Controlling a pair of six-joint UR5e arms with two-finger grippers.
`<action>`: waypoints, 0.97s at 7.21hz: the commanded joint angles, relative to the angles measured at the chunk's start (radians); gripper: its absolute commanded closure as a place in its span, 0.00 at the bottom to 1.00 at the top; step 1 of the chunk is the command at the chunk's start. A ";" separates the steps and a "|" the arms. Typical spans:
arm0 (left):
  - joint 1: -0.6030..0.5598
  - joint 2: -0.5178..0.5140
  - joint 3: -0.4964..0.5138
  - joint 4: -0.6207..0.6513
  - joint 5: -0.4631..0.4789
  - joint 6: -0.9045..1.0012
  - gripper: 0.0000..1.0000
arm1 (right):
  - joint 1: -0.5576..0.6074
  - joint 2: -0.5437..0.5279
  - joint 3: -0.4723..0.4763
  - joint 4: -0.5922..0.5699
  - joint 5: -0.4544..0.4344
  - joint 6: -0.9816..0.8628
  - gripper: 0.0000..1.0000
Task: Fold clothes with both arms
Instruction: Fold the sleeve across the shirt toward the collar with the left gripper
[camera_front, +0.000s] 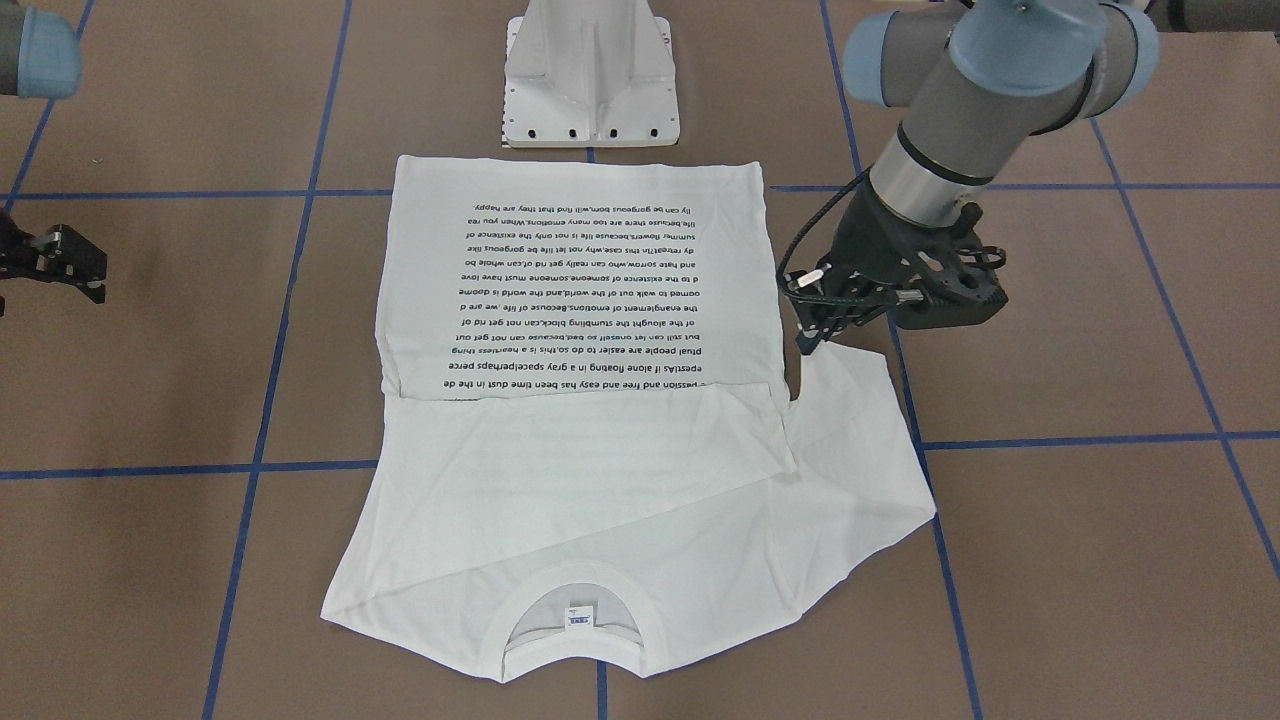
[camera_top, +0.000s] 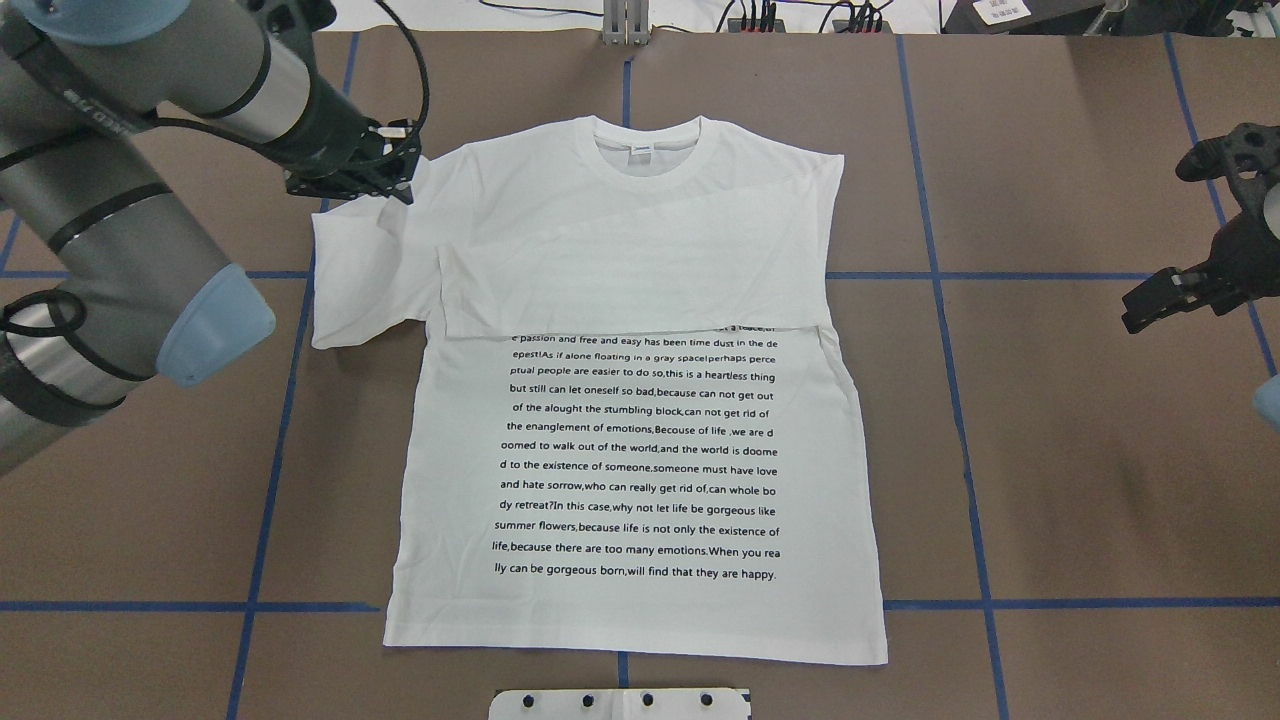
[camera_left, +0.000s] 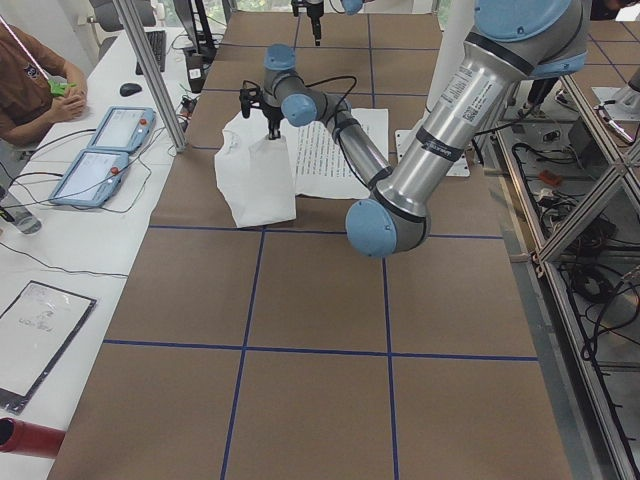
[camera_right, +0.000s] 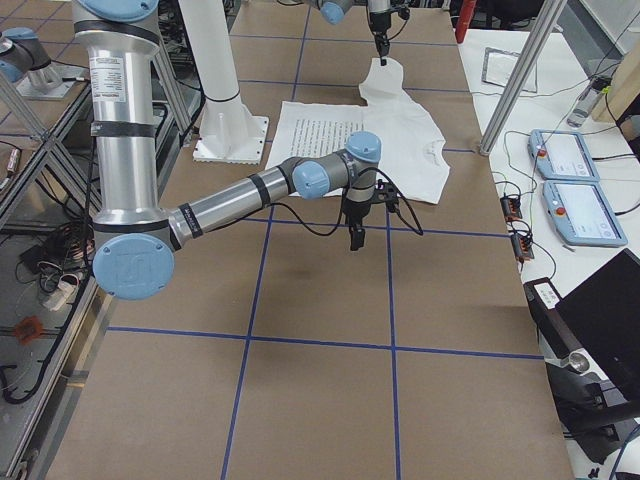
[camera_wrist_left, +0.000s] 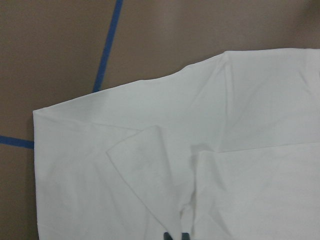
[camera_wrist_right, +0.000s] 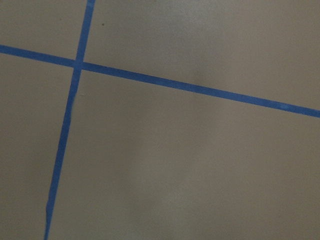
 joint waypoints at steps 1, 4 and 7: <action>0.004 -0.245 0.148 -0.086 -0.063 -0.185 1.00 | 0.003 -0.014 -0.001 0.017 -0.001 0.003 0.00; 0.013 -0.307 0.282 -0.294 -0.062 -0.341 1.00 | 0.004 -0.014 -0.005 0.017 0.000 0.003 0.00; 0.116 -0.325 0.392 -0.385 0.091 -0.344 1.00 | 0.004 0.001 -0.004 0.017 0.004 0.011 0.00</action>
